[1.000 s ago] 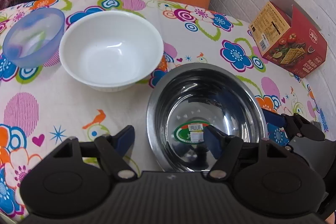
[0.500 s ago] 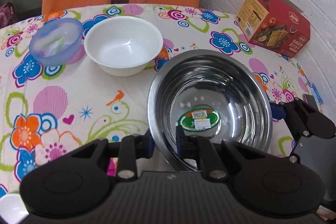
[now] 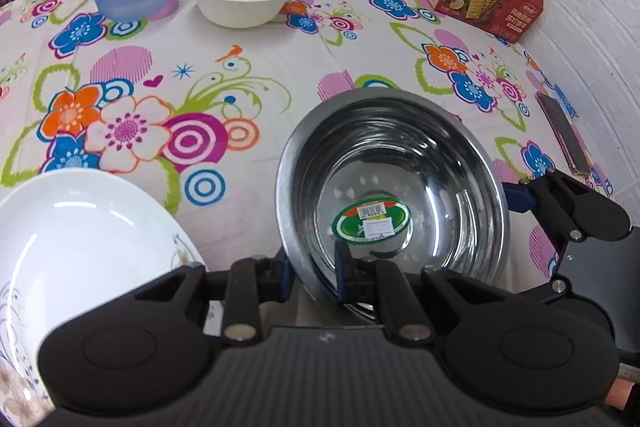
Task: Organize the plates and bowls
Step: 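Set the steel bowl down beside the plate stack and open the left tool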
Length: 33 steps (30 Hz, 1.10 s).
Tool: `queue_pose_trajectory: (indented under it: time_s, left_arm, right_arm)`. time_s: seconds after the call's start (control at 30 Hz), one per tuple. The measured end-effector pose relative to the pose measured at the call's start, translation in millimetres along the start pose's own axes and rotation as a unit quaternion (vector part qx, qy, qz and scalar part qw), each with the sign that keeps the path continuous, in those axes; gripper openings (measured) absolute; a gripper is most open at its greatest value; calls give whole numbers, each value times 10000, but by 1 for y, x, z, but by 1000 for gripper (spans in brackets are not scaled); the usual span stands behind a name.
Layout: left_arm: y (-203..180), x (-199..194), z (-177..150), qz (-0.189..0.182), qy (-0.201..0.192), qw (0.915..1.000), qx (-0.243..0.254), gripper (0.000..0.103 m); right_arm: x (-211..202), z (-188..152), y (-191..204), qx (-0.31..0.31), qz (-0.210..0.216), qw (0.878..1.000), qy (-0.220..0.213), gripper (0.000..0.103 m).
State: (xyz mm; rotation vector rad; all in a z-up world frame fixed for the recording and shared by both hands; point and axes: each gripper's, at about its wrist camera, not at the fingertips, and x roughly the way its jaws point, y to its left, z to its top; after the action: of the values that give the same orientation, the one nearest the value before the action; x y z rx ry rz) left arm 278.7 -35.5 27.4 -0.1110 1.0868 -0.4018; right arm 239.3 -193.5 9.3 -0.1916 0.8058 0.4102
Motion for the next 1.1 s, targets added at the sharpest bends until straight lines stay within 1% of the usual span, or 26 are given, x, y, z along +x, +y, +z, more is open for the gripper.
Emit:
queue_pose_trajectory:
  time_s: [0.13, 0.23, 0.27, 0.3, 0.33, 0.37, 0.4, 0.47, 0.53, 0.6, 0.67, 0.77, 0.83, 0.93, 1.03, 1.1]
  left_arm:
    - [-4, 1, -3, -57, 12, 9999, 117, 9]
    - [-8, 5, 2, 69, 3, 9998, 185, 9]
    - [-9, 5, 3, 55, -2, 9998, 178, 14]
    - [-8, 6, 4, -14, -21, 9999, 165, 26]
    - [-8, 5, 5, -48, -46, 9999, 146, 50]
    - [-8, 4, 5, -24, -98, 9999, 112, 62]
    - [-7, 2, 5, 10, -181, 9998, 92, 66]
    - [-6, -7, 9, 108, -402, 9990, 130, 66]
    - [-2, -19, 15, 100, -582, 9982, 98, 66]
    - [4, -32, 22, 115, -799, 9967, 52, 67]
    - [14, -45, 30, 206, -1030, 9945, -35, 67]
    - [29, -56, 41, 338, -1161, 9924, -224, 67]
    - [42, -60, 49, 336, -1185, 9916, -397, 67]
    - [58, -59, 63, 300, -1217, 9899, -666, 67]
    - [71, -52, 82, 161, -1241, 9871, -999, 67]
    - [80, -43, 97, 96, -1262, 9837, -1274, 67]
  right_arm:
    - [-2, -9, 0, 123, 27, 9999, 94, 87]
    - [-1, -9, -5, 244, 109, 9996, 105, 87]
    - [-1, -8, -7, 276, 145, 9994, 118, 86]
    - [1, -8, -9, 300, 182, 9993, 161, 85]
    - [2, -8, -10, 320, 214, 9990, 208, 85]
    - [2, -9, -11, 323, 244, 9989, 241, 85]
    - [1, -10, -12, 312, 243, 9989, 234, 86]
    - [-6, -10, -16, 276, 152, 9994, 152, 86]
    - [-16, -8, -23, 348, 65, 9994, -6, 86]
    - [-30, -4, -33, 498, 44, 9985, -241, 86]
    - [-40, 3, -42, 640, 40, 9969, -459, 86]
    - [-45, 16, -56, 831, 25, 9943, -662, 86]
    - [-41, 28, -65, 962, 103, 9929, -689, 86]
    - [-27, 52, -75, 1123, 206, 9915, -616, 86]
    - [-10, 80, -79, 1073, 240, 9921, -597, 86]
    - [6, 102, -80, 955, 219, 9939, -514, 86]
